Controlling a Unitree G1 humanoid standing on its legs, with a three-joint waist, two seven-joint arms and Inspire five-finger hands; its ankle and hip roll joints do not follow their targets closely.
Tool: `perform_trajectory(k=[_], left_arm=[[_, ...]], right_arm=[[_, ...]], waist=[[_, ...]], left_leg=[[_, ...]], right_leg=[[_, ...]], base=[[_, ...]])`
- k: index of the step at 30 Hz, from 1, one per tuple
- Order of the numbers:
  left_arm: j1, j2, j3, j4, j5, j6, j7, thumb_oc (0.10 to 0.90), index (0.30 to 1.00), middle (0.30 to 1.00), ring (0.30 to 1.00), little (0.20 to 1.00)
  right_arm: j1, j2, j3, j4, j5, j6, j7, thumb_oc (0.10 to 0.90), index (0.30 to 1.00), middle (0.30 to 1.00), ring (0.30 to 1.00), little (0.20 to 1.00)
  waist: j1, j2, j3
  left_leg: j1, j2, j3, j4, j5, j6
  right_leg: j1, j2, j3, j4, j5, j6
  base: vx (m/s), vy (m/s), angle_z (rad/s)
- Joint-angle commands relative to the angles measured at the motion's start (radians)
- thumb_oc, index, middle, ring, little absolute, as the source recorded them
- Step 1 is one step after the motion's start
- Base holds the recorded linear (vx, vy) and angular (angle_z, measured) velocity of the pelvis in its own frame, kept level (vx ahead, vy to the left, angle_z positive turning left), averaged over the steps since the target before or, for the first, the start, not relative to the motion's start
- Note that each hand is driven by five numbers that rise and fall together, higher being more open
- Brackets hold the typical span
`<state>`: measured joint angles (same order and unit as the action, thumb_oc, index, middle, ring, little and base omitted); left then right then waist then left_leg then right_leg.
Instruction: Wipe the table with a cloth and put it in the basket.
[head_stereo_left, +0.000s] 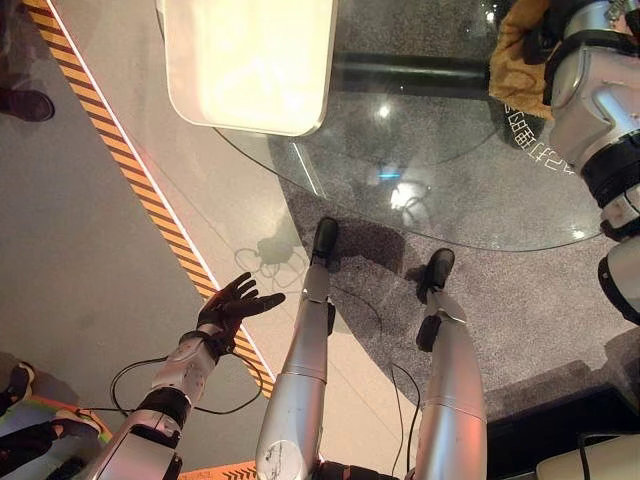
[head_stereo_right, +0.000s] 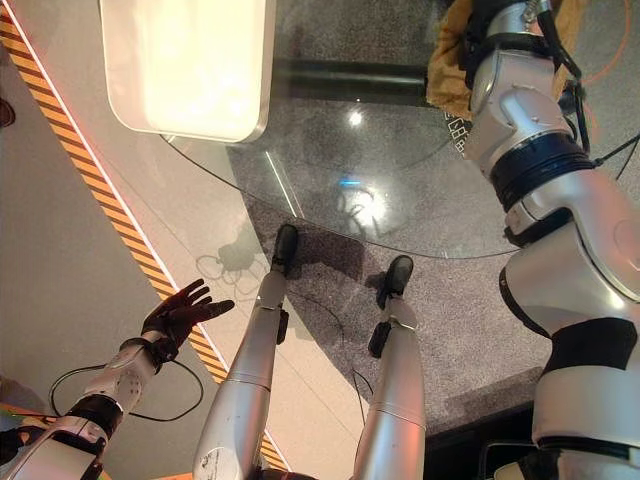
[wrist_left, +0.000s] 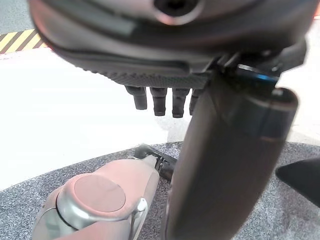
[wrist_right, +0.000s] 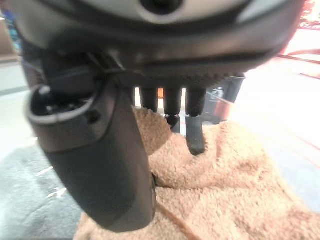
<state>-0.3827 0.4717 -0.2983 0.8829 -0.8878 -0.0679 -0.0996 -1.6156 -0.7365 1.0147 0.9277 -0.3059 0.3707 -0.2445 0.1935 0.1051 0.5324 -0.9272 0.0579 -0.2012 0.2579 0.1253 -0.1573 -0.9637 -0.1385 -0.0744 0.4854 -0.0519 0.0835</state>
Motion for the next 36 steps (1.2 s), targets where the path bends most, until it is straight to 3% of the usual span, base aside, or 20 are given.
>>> perform_trajectory(k=[1,36], left_arm=[[0.073,0.023,-0.015,-0.008,0.016,-0.029,0.009,0.8,0.9,0.9,0.9,0.9],[0.065,0.04,0.004,-0.004,0.055,-0.03,-0.012,0.8,0.9,0.9,0.9,0.9]], right_arm=[[-0.098,0.14,0.023,-0.164,-0.031,-0.083,-0.031,0.1,0.3,0.3,0.3,0.2],[-0.046,0.252,0.039,-0.364,-0.161,-0.075,0.101,0.1,0.3,0.3,0.3,0.2]], waist=[[0.049,-0.007,-0.012],[0.071,-0.019,-0.012]], left_leg=[[0.012,-0.155,0.05,0.02,-0.052,0.14],[0.006,-0.165,0.031,0.02,-0.046,0.148]], right_leg=[[0.087,0.058,-0.139,-0.131,0.016,-0.028],[0.096,0.057,-0.161,-0.145,0.033,-0.015]], base=[[0.0,0.0,0.0],[0.0,-0.006,0.02]])
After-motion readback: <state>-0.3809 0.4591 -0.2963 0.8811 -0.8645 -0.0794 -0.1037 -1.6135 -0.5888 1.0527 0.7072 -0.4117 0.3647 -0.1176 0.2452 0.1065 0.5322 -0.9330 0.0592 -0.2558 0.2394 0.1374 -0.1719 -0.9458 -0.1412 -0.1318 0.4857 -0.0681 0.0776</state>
